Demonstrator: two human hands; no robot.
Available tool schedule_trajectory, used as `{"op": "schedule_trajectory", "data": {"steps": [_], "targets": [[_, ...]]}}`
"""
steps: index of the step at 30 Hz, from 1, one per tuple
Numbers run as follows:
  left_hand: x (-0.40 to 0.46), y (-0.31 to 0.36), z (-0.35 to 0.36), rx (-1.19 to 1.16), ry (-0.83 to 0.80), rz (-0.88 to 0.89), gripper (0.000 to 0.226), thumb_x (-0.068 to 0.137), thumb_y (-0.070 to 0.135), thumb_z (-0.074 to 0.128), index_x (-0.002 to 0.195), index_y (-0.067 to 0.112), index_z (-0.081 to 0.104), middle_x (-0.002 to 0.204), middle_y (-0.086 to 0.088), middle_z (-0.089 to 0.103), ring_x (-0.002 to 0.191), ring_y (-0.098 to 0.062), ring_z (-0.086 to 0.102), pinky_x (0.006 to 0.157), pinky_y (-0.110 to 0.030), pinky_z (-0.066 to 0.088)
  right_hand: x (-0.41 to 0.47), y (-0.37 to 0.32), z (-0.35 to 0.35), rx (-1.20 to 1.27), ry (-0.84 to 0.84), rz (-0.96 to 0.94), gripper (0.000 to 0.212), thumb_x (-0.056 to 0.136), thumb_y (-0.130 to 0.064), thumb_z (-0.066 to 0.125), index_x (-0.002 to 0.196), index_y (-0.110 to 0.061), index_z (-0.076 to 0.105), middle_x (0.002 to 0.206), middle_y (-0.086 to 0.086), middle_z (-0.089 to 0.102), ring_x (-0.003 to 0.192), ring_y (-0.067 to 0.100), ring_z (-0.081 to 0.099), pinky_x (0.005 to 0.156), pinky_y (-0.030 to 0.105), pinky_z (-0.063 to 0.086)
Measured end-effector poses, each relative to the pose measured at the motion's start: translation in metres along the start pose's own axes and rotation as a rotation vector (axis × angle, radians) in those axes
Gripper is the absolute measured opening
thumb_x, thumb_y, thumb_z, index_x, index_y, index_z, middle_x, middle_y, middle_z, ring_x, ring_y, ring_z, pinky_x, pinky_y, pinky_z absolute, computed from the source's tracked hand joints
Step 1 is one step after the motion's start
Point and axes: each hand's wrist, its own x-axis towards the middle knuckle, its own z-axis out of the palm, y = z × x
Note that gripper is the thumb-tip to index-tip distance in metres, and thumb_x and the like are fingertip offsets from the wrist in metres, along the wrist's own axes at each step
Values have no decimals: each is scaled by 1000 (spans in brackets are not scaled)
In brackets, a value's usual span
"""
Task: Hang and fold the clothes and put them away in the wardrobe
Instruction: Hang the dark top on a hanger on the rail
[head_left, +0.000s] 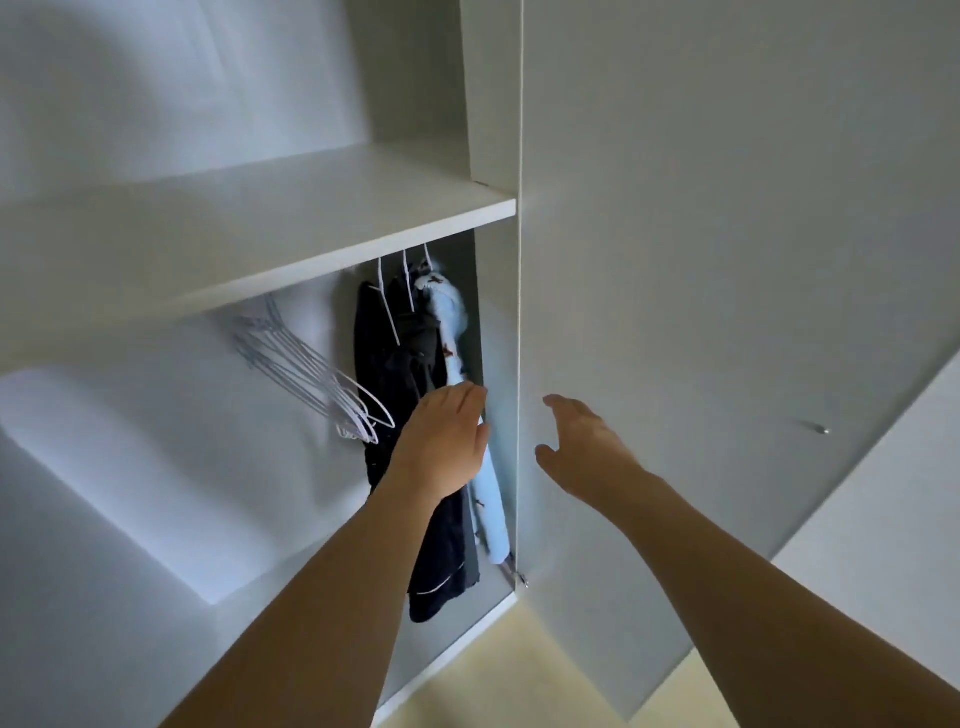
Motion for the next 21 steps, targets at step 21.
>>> {"op": "schedule_trajectory", "data": {"steps": [21], "targets": [[-99,199,27,-306,-271,546,37,97,27,42,130,9,45,133,-7,49,121,-25,45,104,-32,32,-265,104,48,52,169,600,58,91,-17,50,145,-13,30,147,5,36,134,23,36,106,26,28]]}}
